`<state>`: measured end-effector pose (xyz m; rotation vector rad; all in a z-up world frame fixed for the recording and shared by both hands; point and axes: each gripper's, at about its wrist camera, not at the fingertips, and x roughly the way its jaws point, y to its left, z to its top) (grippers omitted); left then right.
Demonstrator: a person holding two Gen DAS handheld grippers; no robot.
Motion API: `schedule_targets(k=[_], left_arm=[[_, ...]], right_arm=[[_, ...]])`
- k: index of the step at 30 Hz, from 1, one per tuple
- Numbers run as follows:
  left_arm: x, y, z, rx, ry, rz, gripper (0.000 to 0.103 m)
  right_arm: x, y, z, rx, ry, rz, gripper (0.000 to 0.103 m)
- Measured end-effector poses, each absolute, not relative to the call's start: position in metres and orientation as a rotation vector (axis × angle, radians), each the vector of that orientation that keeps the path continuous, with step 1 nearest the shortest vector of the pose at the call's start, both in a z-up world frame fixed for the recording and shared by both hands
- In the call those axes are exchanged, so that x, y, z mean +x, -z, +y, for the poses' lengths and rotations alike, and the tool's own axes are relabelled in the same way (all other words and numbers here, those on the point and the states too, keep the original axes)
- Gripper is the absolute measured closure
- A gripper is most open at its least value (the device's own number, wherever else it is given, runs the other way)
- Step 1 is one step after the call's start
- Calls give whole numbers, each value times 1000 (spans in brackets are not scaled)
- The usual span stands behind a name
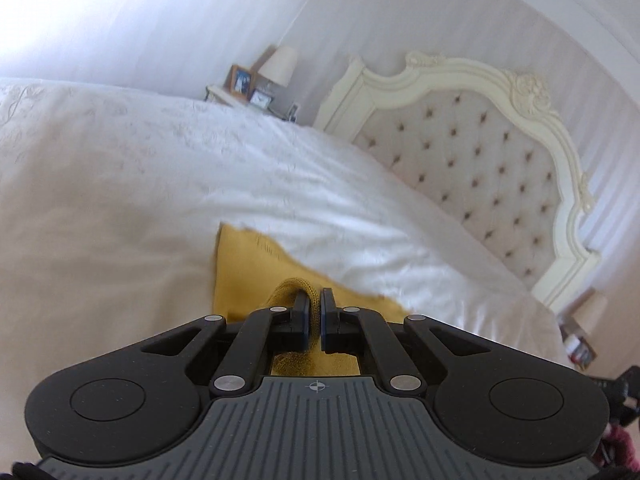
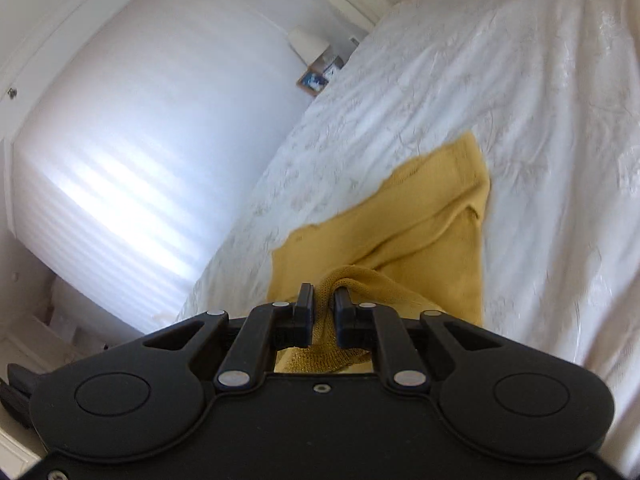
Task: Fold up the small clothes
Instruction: 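Grasp the hem with both grippers and lift it toward the collar, then lay the hem over the collar and open both grippers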
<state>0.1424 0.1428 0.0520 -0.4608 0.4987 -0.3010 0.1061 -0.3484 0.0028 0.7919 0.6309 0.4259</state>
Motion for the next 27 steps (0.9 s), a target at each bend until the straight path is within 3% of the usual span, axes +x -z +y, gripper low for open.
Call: schedule_targets(k=[7, 17, 19, 20, 21, 22, 23, 27], left_arm=[[221, -43, 131, -449, 283, 507, 99], [298, 19, 116, -411, 168, 629, 97], [306, 27, 118, -414, 141, 644, 93], [309, 30, 120, -416, 127, 654, 81], [313, 31, 122, -414, 108, 656, 67], [312, 30, 124, -406, 90, 643, 65], [312, 25, 124, -385, 72, 624, 64], [294, 3, 110, -256, 78, 556, 57]], right_arm=[[188, 13, -362, 813, -315, 566, 85], [280, 68, -355, 748, -190, 630, 84], [290, 77, -354, 720, -163, 648, 76], [293, 80, -353, 701, -132, 646, 75], [293, 82, -355, 690, -106, 640, 65], [293, 83, -358, 686, -83, 624, 58], [290, 82, -362, 685, -60, 602, 43], [271, 64, -359, 573, -49, 531, 40]])
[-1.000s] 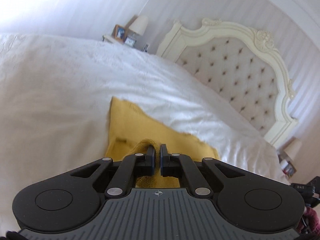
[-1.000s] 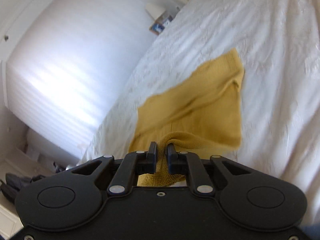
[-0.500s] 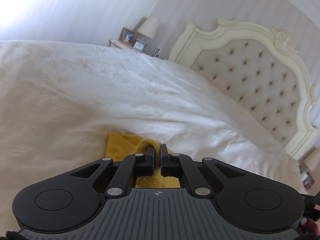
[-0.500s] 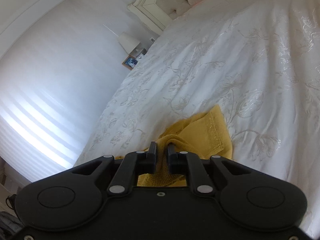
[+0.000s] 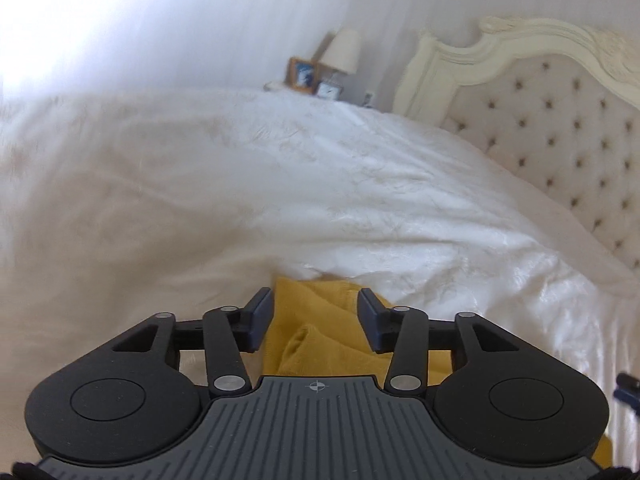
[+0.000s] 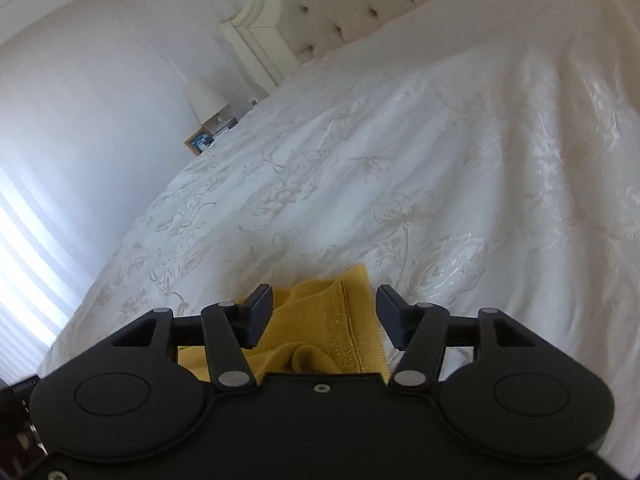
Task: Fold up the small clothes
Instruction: 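Lay the hem over the collar and open both grippers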
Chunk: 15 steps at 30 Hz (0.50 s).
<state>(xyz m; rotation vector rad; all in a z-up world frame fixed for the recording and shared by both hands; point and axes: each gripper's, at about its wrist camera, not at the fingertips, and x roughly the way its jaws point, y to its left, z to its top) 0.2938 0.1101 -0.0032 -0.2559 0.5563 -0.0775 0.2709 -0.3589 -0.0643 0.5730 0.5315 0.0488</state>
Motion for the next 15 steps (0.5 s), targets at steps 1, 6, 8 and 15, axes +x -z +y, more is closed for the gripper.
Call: schedule_targets(k=[1, 6, 8, 15], left_arm=[[287, -1, 103, -211, 102, 552, 57], [247, 5, 58, -13, 246, 586, 55], [237, 15, 45, 24, 292, 625, 55], [248, 46, 31, 75, 337, 735, 55]], right_arm=[[266, 57, -352, 500, -68, 525, 40], [240, 41, -294, 179, -198, 529, 43], [233, 42, -270, 81, -257, 557, 44], [235, 65, -232, -83, -321, 656, 46]])
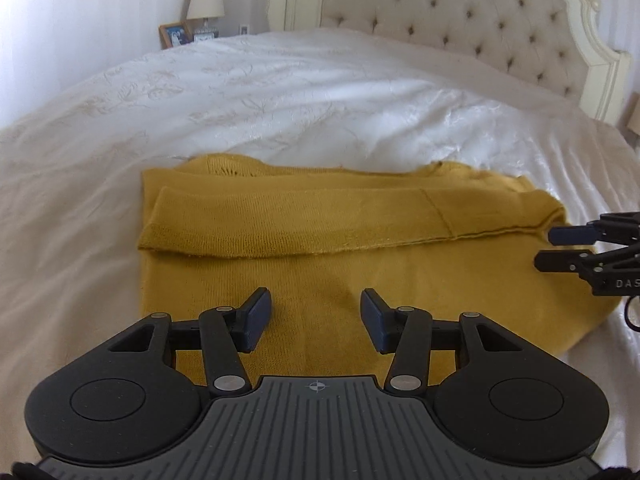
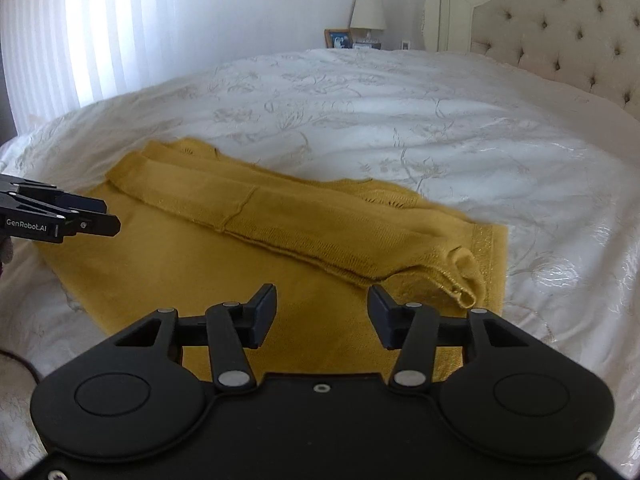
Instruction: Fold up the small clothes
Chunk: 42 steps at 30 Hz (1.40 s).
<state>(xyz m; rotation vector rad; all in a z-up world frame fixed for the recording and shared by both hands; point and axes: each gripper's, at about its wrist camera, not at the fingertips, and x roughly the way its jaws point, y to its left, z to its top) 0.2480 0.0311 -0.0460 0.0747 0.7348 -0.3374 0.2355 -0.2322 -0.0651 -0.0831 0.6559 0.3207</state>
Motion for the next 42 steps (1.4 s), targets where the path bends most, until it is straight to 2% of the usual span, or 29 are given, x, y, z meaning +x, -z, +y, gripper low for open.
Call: schedule_targets(k=[6, 13, 20, 25, 32, 36, 42], left_arm=[[302, 48, 34, 64, 293, 756, 55], [360, 32, 57, -30, 118, 729, 55], [346, 10, 64, -64, 59, 714, 55], [313, 14, 44, -29, 102, 761, 46], [273, 36, 19, 63, 92, 875, 43], [260, 43, 12, 92, 51, 894, 32], [250, 52, 10, 102, 20, 913, 22]], right_arm=[[281, 74, -239, -158, -240, 714, 46], [344, 63, -278, -62, -90, 727, 46], [327, 47, -308, 94, -26, 661, 45], [293, 52, -305, 162, -44, 667, 44], [253, 79, -293, 157, -51, 749, 44], [237, 82, -293, 149, -22, 744, 39], [227, 83, -296, 167, -3, 771, 38]])
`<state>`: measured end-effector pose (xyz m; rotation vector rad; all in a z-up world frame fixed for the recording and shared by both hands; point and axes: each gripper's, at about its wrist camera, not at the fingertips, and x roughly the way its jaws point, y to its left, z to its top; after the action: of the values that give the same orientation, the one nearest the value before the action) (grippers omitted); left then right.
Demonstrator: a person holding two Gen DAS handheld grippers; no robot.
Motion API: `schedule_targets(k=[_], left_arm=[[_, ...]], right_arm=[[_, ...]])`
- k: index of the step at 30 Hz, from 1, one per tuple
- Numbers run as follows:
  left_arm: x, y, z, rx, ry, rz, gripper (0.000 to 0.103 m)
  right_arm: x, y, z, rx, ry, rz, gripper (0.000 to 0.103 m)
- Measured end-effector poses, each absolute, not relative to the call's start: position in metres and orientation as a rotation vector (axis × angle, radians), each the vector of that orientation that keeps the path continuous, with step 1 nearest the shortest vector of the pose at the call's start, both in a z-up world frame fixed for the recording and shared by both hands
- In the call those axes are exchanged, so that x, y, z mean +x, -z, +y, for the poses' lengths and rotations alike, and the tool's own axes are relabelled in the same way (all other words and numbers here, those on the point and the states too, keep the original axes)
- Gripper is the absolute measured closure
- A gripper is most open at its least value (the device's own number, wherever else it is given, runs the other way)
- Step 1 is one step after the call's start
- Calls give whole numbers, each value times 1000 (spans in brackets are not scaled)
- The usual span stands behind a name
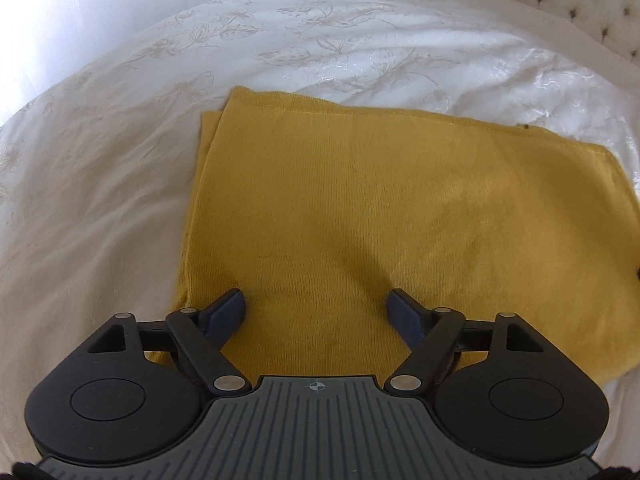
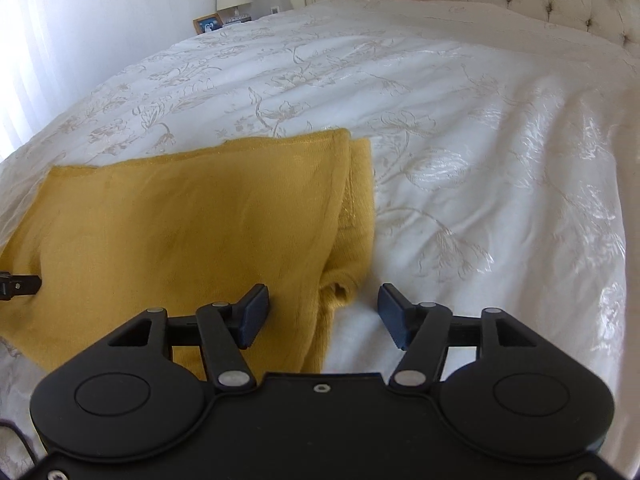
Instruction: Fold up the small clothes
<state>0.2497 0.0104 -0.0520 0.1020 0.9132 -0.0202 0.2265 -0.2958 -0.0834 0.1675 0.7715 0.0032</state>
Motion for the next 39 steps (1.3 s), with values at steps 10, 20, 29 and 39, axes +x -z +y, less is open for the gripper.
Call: schedule_targets(k=[10, 20, 29, 39], left_arm=[[245, 64, 13, 83, 37, 905, 11], [240, 69, 11, 99, 28, 884, 7], [242, 69, 9, 103, 11, 899, 6], [249, 69, 7, 109, -15, 936, 3]], right_arm=[[195, 86, -320, 261, 65, 806, 34], [191, 96, -334, 355, 72, 803, 22], [191, 106, -323, 315, 17, 775, 0], [190, 107, -321, 326, 28, 760, 0]])
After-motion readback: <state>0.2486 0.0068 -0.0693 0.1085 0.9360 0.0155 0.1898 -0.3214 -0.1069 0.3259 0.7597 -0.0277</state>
